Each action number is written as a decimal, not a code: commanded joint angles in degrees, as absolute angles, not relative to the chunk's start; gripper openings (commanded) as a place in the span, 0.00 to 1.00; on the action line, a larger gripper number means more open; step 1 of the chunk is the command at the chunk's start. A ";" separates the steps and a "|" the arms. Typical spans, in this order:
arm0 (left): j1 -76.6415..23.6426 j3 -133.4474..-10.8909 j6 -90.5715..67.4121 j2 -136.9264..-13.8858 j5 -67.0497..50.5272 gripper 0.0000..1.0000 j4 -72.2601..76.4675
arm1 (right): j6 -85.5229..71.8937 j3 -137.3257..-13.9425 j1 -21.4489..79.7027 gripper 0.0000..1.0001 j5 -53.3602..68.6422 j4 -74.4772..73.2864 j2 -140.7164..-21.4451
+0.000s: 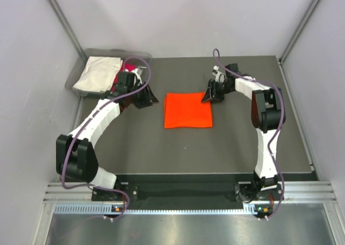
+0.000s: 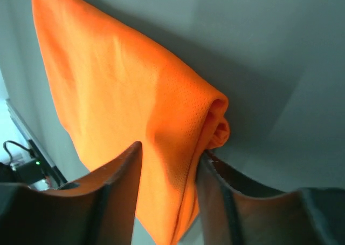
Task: Fold and stack the t-shirts
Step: Neatly place the folded tshirt to the corner
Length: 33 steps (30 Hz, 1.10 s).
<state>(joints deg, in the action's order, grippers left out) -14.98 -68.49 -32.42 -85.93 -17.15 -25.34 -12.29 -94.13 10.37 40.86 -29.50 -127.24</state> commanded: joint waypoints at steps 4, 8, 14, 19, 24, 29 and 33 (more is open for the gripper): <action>-14.94 -62.58 -34.37 -77.26 -17.41 0.44 -27.86 | -8.88 -93.87 10.37 0.34 43.06 -28.04 -127.18; -14.94 -60.82 -34.54 -74.19 -17.40 0.44 -29.09 | -9.23 -94.66 10.28 0.20 44.73 -27.86 -127.97; -14.94 -59.24 -34.98 -70.41 -17.49 0.44 -30.67 | -13.88 -92.56 10.28 0.00 43.07 -24.53 -126.83; -14.94 -57.75 -35.59 -68.29 -18.11 0.44 -30.85 | -17.93 -91.76 9.58 0.00 33.85 -24.08 -124.46; -14.94 -56.34 -36.47 -66.97 -18.37 0.43 -29.36 | -15.30 -96.06 8.44 0.00 15.97 -33.46 -121.91; -14.94 -54.58 -37.09 -67.94 -19.86 0.43 -25.93 | -14.77 -99.13 6.86 0.00 4.41 -35.33 -119.18; -14.94 -54.49 -37.97 -70.05 -20.92 0.42 -24.08 | -13.71 -106.24 2.91 0.00 0.26 -39.19 -122.25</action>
<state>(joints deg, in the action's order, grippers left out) -14.98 -54.70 -36.99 -69.32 -19.16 -28.56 -15.51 -99.59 6.59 8.84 -36.75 -123.33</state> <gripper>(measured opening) 0.425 0.036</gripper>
